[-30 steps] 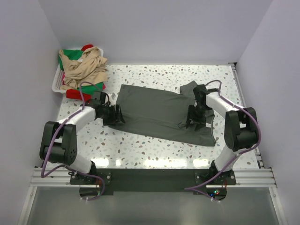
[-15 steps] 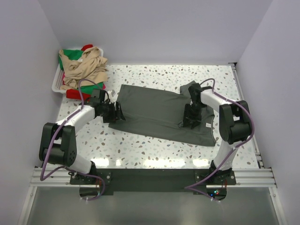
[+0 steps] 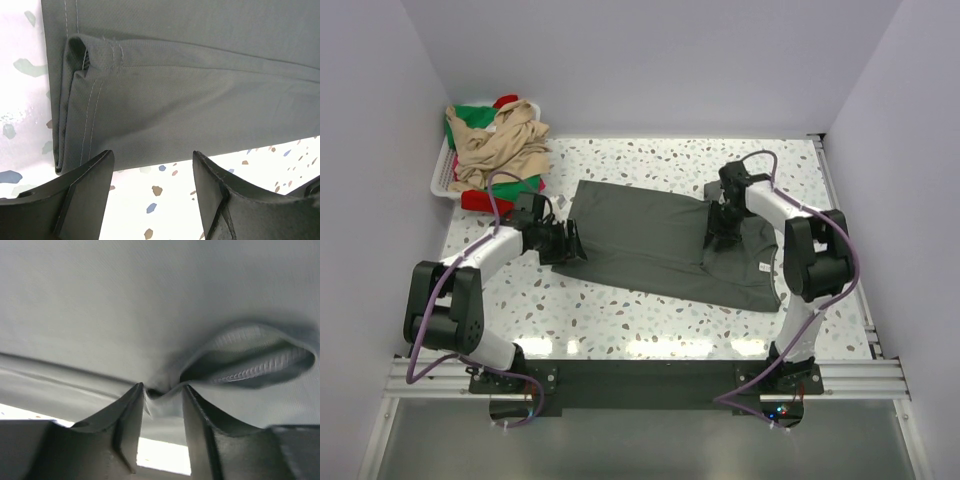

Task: Fold and stack the t-shirts
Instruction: Fold the tshirt

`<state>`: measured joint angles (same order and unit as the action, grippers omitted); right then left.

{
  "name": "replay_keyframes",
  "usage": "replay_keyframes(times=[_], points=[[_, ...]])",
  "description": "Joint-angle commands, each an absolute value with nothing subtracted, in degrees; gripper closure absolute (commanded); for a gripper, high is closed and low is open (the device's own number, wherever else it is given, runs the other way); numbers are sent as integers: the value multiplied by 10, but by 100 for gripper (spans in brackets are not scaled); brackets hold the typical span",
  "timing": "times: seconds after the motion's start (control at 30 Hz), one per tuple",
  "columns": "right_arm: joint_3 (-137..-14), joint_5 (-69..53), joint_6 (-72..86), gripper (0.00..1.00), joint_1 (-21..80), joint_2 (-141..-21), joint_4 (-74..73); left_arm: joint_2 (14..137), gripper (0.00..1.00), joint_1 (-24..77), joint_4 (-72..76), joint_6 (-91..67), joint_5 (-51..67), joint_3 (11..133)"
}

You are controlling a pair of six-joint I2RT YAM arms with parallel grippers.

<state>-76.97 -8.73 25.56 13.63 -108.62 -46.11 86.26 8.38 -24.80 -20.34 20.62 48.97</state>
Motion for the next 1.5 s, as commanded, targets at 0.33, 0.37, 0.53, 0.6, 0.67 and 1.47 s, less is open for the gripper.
replay_keyframes(times=[0.33, 0.37, 0.53, 0.6, 0.67, 1.47], points=[[-821, -149, 232, 73, 159, -1108, -433, 867, 31, 83, -232, -185, 198, 476], [-821, -149, 236, 73, 159, -1101, -432, 867, 31, 83, -232, -185, 199, 477], [-847, -137, 241, 61, 160, -1064, -445, 872, 31, 83, -226, -185, 199, 487], [-872, -125, 242, 58, 160, -1048, -458, 872, 31, 83, -225, -182, 199, 493], [-885, -110, 246, 52, 160, -1038, -478, 866, 31, 83, -222, -180, 198, 502], [-646, -51, 291, 43, 126, -956, -425, 910, 31, 77, -88, -221, 240, 546]])
